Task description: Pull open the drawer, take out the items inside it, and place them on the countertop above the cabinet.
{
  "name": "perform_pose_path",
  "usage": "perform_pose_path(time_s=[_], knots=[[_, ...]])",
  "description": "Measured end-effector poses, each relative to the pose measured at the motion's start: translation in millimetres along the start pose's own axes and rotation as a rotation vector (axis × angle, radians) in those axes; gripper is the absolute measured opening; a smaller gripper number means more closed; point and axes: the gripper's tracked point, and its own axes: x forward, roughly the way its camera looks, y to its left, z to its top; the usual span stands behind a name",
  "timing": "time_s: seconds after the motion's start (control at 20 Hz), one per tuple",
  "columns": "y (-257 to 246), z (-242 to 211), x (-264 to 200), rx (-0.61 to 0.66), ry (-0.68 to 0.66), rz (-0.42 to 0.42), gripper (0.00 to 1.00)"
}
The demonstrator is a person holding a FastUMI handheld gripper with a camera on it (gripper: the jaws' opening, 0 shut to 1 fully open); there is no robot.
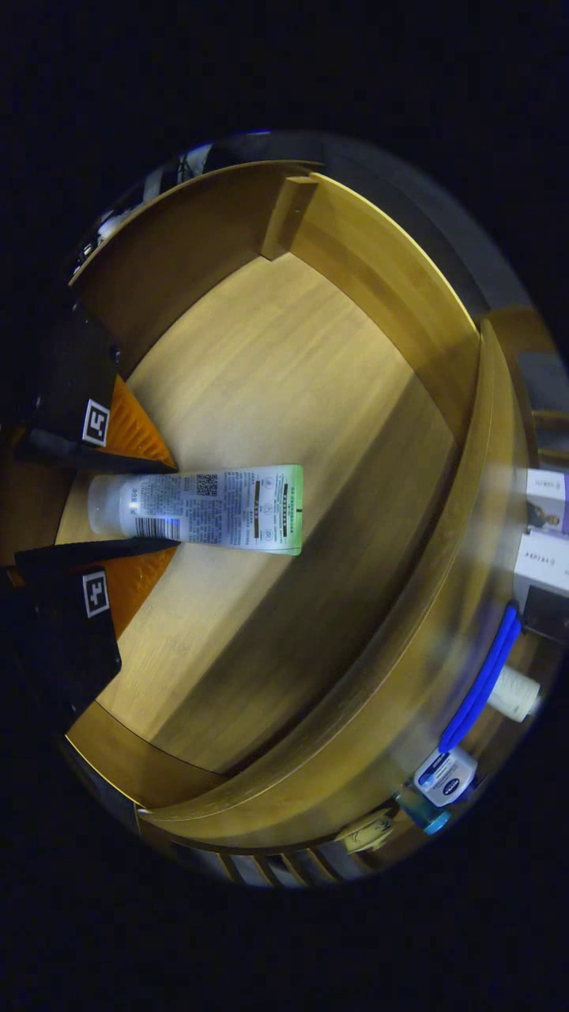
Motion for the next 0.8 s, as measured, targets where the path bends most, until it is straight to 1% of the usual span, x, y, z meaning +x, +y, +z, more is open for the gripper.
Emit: perform_pose_path(time_s=[0.25,0.45,0.65,0.8], knots=[[0,3,1,-0.019,-0.095,-0.001,0.43],[0,6,-3,-0.006,-0.181,0.025,0.43],[0,18,-11,0.038,-0.263,0.053,0.43],[-7,33,-21,0.084,-0.317,0.048,0.43]])
